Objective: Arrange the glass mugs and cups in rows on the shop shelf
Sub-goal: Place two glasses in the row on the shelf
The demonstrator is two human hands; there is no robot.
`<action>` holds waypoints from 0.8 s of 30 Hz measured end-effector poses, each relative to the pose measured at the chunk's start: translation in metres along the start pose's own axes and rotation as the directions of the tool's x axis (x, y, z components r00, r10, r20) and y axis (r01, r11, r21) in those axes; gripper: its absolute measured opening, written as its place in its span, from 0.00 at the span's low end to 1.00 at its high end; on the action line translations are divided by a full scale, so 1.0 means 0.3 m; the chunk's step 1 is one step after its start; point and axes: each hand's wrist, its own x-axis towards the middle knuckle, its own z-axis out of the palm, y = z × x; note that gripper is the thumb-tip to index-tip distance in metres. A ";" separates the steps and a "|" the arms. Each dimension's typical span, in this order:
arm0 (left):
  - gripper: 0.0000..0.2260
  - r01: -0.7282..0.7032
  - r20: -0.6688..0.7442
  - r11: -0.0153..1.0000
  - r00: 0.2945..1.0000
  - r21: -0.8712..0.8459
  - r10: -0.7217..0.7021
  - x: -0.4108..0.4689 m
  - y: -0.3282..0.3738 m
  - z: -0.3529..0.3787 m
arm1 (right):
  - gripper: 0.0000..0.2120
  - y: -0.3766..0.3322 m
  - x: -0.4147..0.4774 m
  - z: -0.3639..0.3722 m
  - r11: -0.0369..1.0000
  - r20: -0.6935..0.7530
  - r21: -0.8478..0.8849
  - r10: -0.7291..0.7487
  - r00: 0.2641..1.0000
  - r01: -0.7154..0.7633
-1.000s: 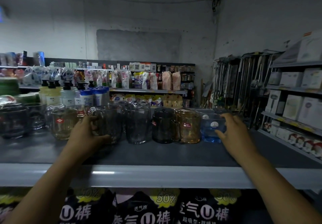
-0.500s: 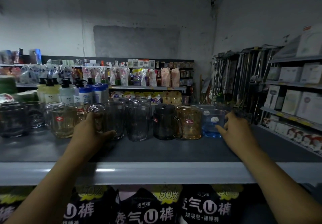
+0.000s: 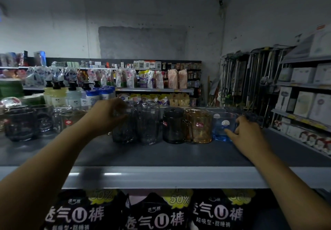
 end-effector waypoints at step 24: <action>0.32 0.237 -0.093 0.827 0.940 -0.510 -0.327 -0.156 -0.064 0.061 | 0.18 0.030 0.017 0.026 0.999 -0.032 -0.029 -0.018 0.999 0.017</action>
